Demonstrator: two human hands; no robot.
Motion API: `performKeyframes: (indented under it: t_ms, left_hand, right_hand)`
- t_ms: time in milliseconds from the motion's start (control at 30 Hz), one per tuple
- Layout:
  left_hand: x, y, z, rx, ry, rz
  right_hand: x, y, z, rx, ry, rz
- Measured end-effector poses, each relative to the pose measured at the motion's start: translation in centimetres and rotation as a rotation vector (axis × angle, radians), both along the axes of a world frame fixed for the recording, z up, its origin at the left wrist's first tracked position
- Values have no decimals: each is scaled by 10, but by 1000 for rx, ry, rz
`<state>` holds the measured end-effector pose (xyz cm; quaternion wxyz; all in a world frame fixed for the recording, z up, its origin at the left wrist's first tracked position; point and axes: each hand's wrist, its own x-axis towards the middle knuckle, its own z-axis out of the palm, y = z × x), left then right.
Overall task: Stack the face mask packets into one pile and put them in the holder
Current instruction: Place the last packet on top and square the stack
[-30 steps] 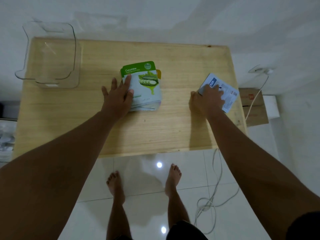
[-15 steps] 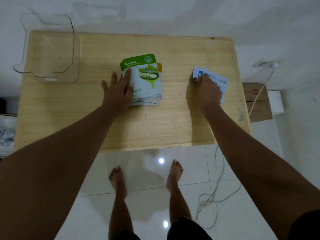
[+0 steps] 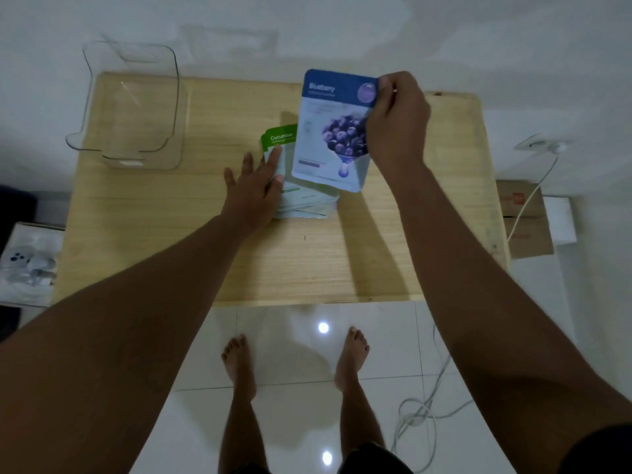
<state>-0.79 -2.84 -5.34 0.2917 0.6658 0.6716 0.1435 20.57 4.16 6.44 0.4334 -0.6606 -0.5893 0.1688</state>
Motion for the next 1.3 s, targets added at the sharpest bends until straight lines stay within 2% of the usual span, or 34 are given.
performKeyframes:
  t_ms: [200,267,300,367,400,667,767,867,967,1100,1167,1300]
  left_hand:
    - [-3,-1,-2,8,-102,65]
    - [-5,-1,-2,-17,-101,74]
    - [-5,0,-2,-30,-95,74]
    - [-5,1,-2,-40,-94,75]
    - [-5,2,-2,-39,-104,79]
    - [-3,4,6,-45,-188,144]
    - [1,8,12,-6,-131,162]
    - [4,8,18,85,-29,180]
    - [6,8,23,98,-65,207]
    - [9,14,33,77,-128,364]
    - [10,20,39,8,-113,451]
    - [11,38,52,-213,-183,511]
  right_hand:
    - [-36,-3,-47,-236,9,56]
    - [-44,-7,-58,-323,42,178]
    - [-46,-8,-66,-366,-11,259]
    - [-50,-14,-78,-419,-305,390]
    - [-50,-15,-84,-415,-380,423]
    - [-48,-7,-85,-373,-487,588]
    - [-45,-11,-83,-381,-516,543]
    - [-45,-16,-84,-432,-576,601]
    - [-42,-16,-84,-400,-484,592]
    - [-29,-13,-81,-350,-234,220]
    - [-25,-10,-82,-438,-140,96]
    - [-28,-4,-85,-614,-127,103]
